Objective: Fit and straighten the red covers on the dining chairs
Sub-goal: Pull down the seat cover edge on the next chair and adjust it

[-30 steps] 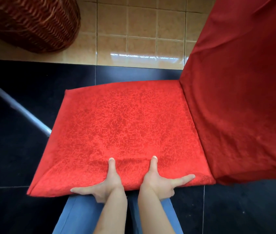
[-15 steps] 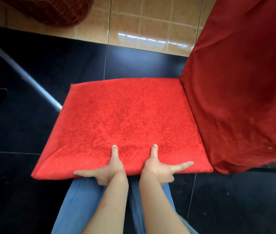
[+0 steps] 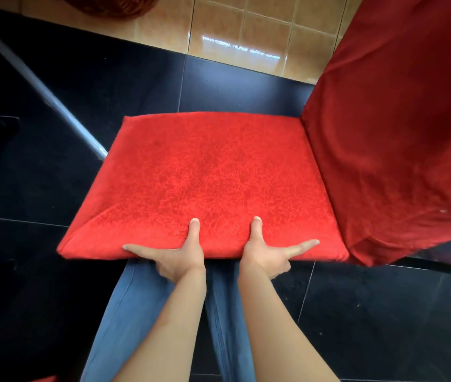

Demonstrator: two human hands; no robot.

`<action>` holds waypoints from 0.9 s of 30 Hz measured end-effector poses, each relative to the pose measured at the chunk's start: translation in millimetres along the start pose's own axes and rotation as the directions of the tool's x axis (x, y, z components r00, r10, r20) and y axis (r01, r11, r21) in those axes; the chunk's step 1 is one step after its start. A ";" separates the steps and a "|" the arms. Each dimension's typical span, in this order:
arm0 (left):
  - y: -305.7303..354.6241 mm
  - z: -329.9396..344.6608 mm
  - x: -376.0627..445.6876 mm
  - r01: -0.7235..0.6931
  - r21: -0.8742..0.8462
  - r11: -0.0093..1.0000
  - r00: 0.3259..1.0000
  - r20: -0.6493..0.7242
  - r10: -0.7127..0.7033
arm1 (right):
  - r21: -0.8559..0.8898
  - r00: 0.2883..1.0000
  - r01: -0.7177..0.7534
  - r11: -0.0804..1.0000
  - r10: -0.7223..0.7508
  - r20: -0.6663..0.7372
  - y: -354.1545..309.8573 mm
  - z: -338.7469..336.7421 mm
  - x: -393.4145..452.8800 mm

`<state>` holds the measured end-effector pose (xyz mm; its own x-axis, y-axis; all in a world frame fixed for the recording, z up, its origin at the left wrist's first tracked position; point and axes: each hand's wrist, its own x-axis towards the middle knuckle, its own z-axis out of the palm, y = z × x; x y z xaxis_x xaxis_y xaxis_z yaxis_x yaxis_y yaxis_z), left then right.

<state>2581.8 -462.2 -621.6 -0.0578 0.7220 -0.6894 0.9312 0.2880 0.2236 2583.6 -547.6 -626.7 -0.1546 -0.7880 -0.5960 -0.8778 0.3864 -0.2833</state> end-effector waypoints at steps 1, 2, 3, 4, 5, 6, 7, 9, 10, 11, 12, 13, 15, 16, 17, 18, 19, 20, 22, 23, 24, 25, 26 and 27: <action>-0.8 0.9 2.1 -0.009 0.008 1.000 1.000 0.007 0.009 | 0.007 1.000 0.015 1.000 -0.015 0.003 -0.9 -0.1 2.1; 1.5 -0.5 0.0 -0.013 0.021 1.000 1.000 0.008 0.012 | -0.009 1.000 0.026 1.000 -0.026 0.010 -3.0 -0.6 0.9; 4.0 0.0 -1.2 -0.021 0.010 1.000 1.000 0.005 0.021 | -0.005 0.999 0.030 1.000 -0.030 0.010 -6.1 -0.4 -0.3; 7.0 1.1 -2.7 -0.031 -0.007 1.000 1.000 0.000 0.031 | 0.001 0.999 0.034 0.999 -0.034 0.007 -9.4 0.8 -0.5; 8.9 3.0 -2.3 -0.035 -0.021 0.999 0.999 0.005 0.035 | 0.009 0.999 0.039 0.999 -0.039 0.009 -13.3 2.4 -0.5; 14.6 3.6 -5.0 -0.042 -0.032 0.999 0.999 0.012 0.043 | 0.008 0.999 0.045 0.999 -0.045 0.008 -19.9 2.5 -3.1; 17.6 4.9 -4.9 -0.061 -0.045 0.997 0.998 0.015 0.061 | 0.011 0.998 0.057 0.998 -0.057 0.005 -25.1 2.9 -3.8; 26.1 7.1 -5.5 -0.085 -0.066 0.994 0.995 0.038 0.087 | 0.016 0.998 0.068 0.998 -0.068 0.009 -37.1 3.6 -5.7; 30.5 8.4 -6.1 -0.093 -0.060 0.994 0.994 0.048 0.096 | 0.015 0.997 0.077 0.997 -0.077 0.011 -42.0 3.9 -5.4; 34.5 9.5 -6.9 -0.100 -0.056 0.993 0.993 0.056 0.103 | 0.014 0.996 0.085 0.996 -0.085 0.013 -46.8 3.5 -5.4; 38.0 10.2 -7.7 -0.101 -0.059 0.993 0.993 0.061 0.104 | 0.013 0.996 0.092 0.996 -0.092 0.015 -50.3 3.2 -4.5; 40.7 11.1 -8.0 -0.097 -0.071 0.993 0.992 0.070 0.101 | 0.025 0.995 0.091 0.996 -0.091 0.030 -53.6 2.5 -4.2; 44.4 12.4 -10.4 -0.111 -0.080 0.991 0.989 0.085 0.118 | 0.028 0.993 0.105 0.994 -0.107 0.049 -58.0 0.1 -3.6; 45.5 12.7 -11.6 -0.122 -0.085 0.989 0.988 0.090 0.129 | 0.027 0.992 0.109 0.994 -0.111 0.057 -59.2 -0.8 -2.7; 45.6 13.3 -12.0 -0.134 -0.090 0.987 0.986 0.091 0.143 | 0.026 0.991 0.115 0.993 -0.116 0.065 -60.3 -1.7 -1.9; 45.4 13.9 -11.5 -0.145 -0.096 0.985 0.984 0.092 0.154 | 0.025 0.990 0.119 0.993 -0.120 0.068 -60.9 -2.0 -1.0; 45.0 14.0 -11.0 -0.155 -0.100 0.983 0.982 0.090 0.164 | 0.028 0.990 0.118 0.993 -0.120 0.069 -60.7 -2.8 -0.6; 44.6 13.9 -11.0 -0.162 -0.100 0.982 0.981 0.089 0.172 | 0.031 0.991 0.116 0.993 -0.118 0.066 -60.0 -3.6 0.1; 43.5 12.0 -11.4 -0.168 -0.084 0.982 0.980 0.091 0.175 | 0.037 0.993 0.102 0.994 -0.104 0.054 -57.0 -5.0 0.5; 42.0 10.5 -11.0 -0.170 -0.077 0.982 0.980 0.092 0.177 | 0.043 0.994 0.095 0.995 -0.097 0.053 -55.0 -5.8 0.2; 39.8 8.9 -10.4 -0.172 -0.071 0.983 0.980 0.091 0.178 | 0.048 0.994 0.088 0.995 -0.090 0.055 -52.2 -6.6 0.0; 37.0 6.6 -9.6 -0.171 -0.068 0.983 0.980 0.090 0.177 | 0.050 0.995 0.081 0.995 -0.084 0.059 -48.5 -7.7 -0.3; 34.0 4.2 -8.8 -0.168 -0.064 0.984 0.981 0.091 0.174 | 0.053 0.995 0.079 0.995 -0.082 0.063 -44.3 -9.1 -0.6; 30.7 1.8 -7.6 -0.163 -0.060 0.985 0.981 0.094 0.168 | 0.055 0.995 0.078 0.995 -0.082 0.065 -39.7 -10.7 -1.1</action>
<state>2611.5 -459.9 -610.8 0.1336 0.6977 -0.7038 0.9047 0.2040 0.3740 2613.8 -567.3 -606.8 -0.0523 -0.7842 -0.6183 -0.8609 0.3491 -0.3700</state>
